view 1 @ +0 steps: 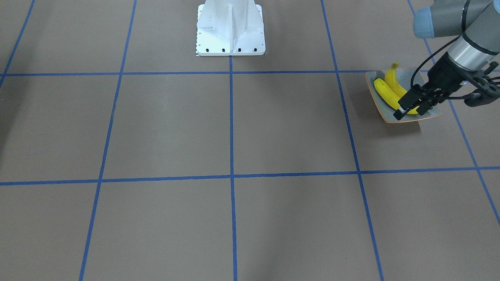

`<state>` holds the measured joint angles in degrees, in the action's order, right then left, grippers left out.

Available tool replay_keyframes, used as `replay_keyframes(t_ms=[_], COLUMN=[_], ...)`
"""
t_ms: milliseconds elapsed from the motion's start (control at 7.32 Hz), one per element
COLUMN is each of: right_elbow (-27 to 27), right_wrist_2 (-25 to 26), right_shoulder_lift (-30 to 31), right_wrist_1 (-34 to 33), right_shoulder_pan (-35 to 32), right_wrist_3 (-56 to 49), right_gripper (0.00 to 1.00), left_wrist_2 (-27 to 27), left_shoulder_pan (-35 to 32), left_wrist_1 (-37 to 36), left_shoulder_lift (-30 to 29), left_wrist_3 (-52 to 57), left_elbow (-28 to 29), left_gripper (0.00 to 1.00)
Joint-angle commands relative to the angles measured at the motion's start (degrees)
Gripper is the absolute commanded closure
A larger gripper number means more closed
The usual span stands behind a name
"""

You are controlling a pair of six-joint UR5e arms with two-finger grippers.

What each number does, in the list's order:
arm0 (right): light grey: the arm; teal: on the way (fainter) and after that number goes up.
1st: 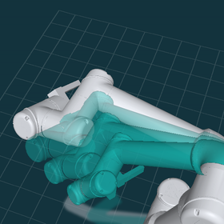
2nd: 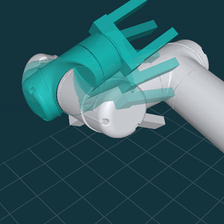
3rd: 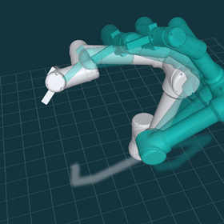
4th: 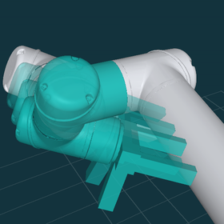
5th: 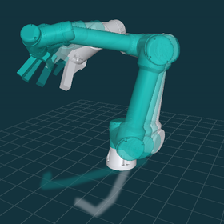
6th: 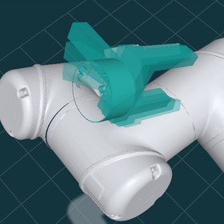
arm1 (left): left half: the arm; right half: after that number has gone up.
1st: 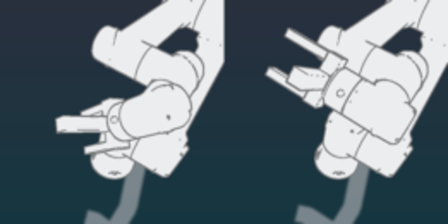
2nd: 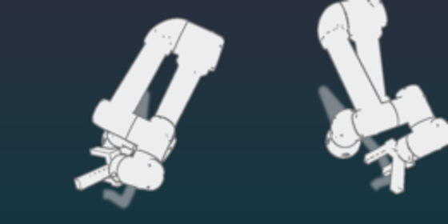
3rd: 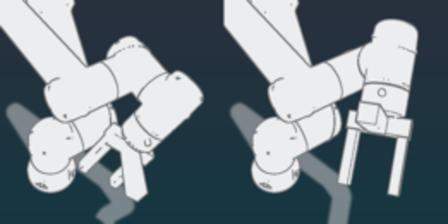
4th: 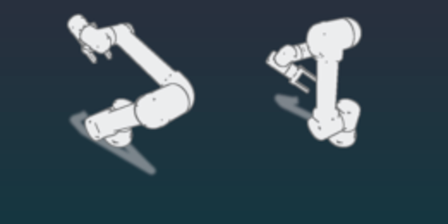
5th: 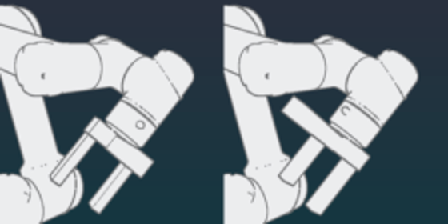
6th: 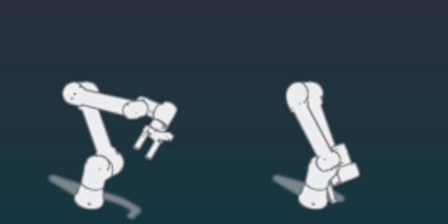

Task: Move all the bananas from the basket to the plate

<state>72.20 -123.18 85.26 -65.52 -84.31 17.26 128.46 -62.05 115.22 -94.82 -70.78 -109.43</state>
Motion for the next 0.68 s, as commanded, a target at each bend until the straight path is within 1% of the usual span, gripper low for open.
replay_keyframes(t_ms=[0,137,273,546], right_elbow=[-0.7,-0.9,-0.6,-0.7], right_wrist_2=[0.0,-0.4,-2.0,-2.3], right_shoulder_lift=[-0.4,-0.4,-0.4,1.0], right_wrist_1=[-0.1,0.0,0.0,0.2], right_shoulder_pan=[1.1,1.3,2.6,2.6], right_wrist_3=[1.5,1.7,2.9,0.8], right_gripper=[0.01,0.01,0.01,0.03], left_wrist_2=[0.0,0.0,0.0,0.1], left_shoulder_pan=[-0.1,-0.1,-0.1,0.0], left_wrist_1=[0.0,0.0,0.0,0.0], left_shoulder_lift=[0.1,0.3,0.4,0.0], left_wrist_3=[-0.9,-0.9,-1.0,-4.4], left_elbow=[-0.9,-1.1,-1.2,-1.5], left_gripper=[0.00,0.00,0.00,0.00])
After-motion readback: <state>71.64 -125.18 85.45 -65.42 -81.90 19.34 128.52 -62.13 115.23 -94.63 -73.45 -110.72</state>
